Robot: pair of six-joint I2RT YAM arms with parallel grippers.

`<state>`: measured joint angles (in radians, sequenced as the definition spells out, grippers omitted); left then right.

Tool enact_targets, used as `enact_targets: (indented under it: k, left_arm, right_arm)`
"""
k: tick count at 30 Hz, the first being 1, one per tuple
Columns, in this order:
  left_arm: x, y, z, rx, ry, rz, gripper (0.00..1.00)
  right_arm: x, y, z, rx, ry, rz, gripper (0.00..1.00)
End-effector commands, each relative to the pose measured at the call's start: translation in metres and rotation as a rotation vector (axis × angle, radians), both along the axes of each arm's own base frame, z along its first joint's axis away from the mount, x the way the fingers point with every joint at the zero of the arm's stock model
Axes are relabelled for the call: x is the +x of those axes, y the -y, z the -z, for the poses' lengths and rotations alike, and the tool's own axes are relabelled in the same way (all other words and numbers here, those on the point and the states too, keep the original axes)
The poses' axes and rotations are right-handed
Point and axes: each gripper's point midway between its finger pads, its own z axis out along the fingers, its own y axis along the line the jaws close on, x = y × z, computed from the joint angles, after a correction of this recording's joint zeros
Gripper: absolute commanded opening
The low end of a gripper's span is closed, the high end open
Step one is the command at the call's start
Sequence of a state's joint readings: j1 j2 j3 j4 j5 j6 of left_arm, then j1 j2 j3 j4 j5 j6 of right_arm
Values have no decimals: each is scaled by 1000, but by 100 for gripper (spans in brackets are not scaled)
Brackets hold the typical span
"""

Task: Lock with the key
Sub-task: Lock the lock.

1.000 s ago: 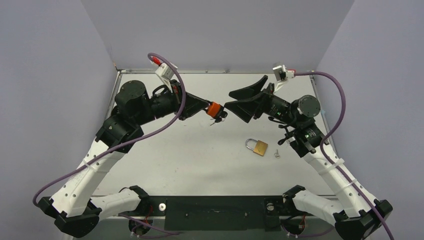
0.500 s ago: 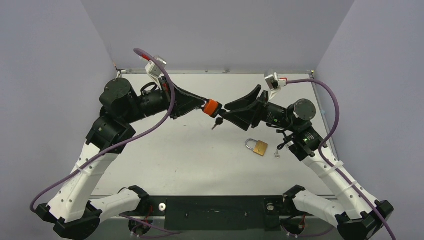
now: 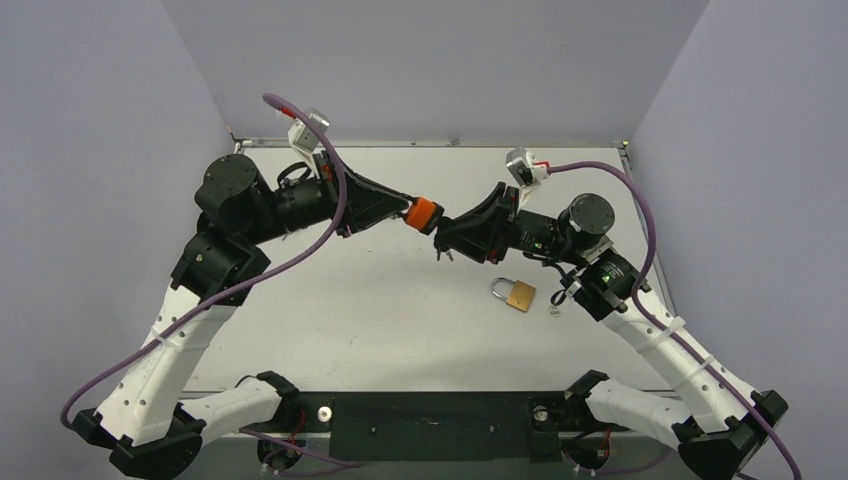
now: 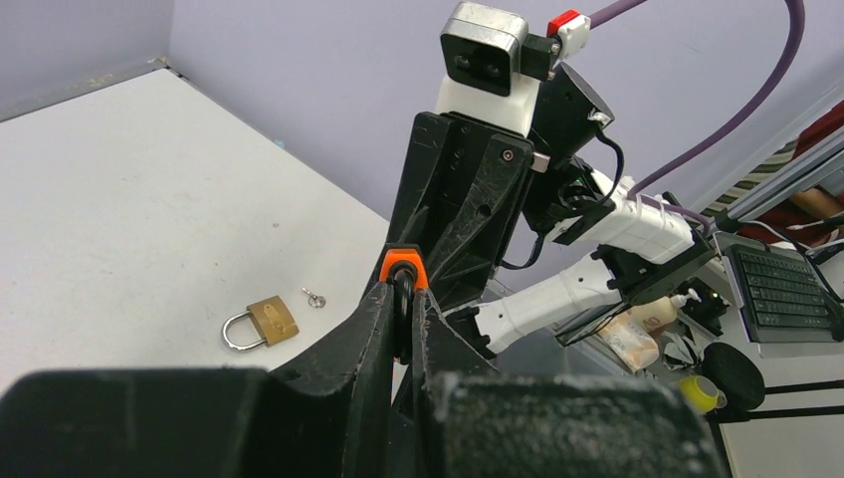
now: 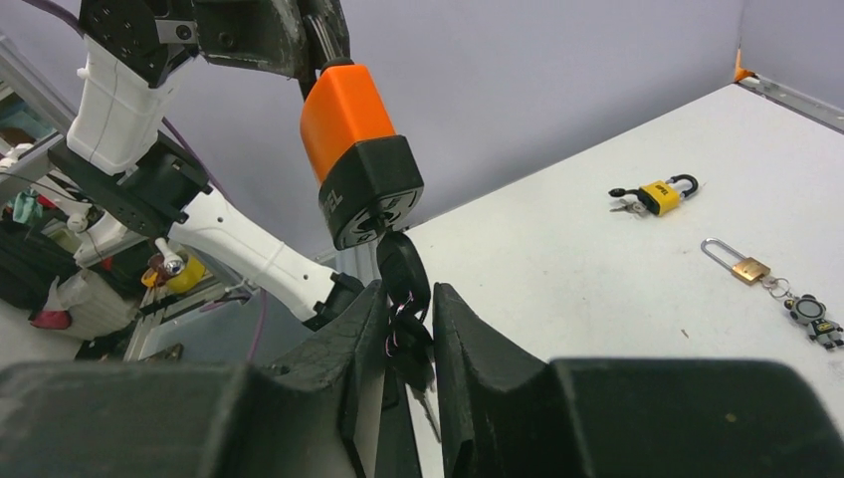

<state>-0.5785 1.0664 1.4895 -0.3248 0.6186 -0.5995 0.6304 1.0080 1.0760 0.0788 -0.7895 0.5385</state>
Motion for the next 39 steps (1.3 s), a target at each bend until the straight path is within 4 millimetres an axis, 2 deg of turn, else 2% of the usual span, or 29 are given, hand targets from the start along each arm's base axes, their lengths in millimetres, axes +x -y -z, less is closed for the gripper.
enact_targets:
  k: [1,2,3,4,10,17,22,23,24,26,27,28,30,31,32,33,36,37,38,39]
  left_arm:
    - [-16,-11,-50,-103,133,13,0]
    - [-15,-11,-49,-103,132,10,0]
    - [-14,-12,-49,-103,133,4,0]
    - [-13,-13,-49,-102,132,0,0]
    - [-5,-20,-52,-121,122,-35,0]
    - [3,-40,-71,-160,166,-76,0]
    - [13,-45,-66,-153,154,-108,0]
    - [20,-44,-58,-144,131,-123,0]
    - [24,-44,-53,-136,120,-134,0]
    - [42,-42,-27,-99,55,-176,0]
    - [53,-41,-7,-75,6,-198,0]
    - [57,-38,5,-61,-15,-200,0]
    - [68,-30,46,-8,-95,-212,0]
    - [74,-28,57,16,-100,-238,0]
    - [70,-20,75,52,-131,-224,0]
    - [79,-19,86,85,-128,-273,0]
    - [83,-2,132,203,-179,-347,0]
    - [78,7,141,228,-187,-347,0]
    - [86,6,163,275,-215,-413,0]
    - [81,15,173,298,-229,-411,0]
  right_arm:
    - [1,4,-21,30,68,36,13]
    - [2,4,-20,28,67,38,10]
    - [2,5,-20,27,67,42,2]
    - [2,5,-19,25,66,45,0]
    - [4,7,-13,16,60,63,0]
    - [8,10,8,-12,33,79,0]
    - [16,19,24,-44,-4,135,0]
    - [19,20,27,-54,-5,147,0]
    - [24,23,39,-90,-46,180,0]
    - [33,26,57,-136,-90,231,0]
    - [39,29,68,-154,-114,270,0]
    - [43,30,77,-173,-143,292,0]
    - [52,34,100,-217,-197,356,0]
    - [59,38,112,-244,-221,405,0]
    - [59,38,123,-274,-247,422,0]
    - [67,45,141,-325,-282,486,0]
    - [73,53,181,-438,-358,595,0]
    - [77,57,196,-477,-383,635,0]
    - [77,60,209,-497,-416,664,0]
    - [77,59,218,-510,-435,671,0]
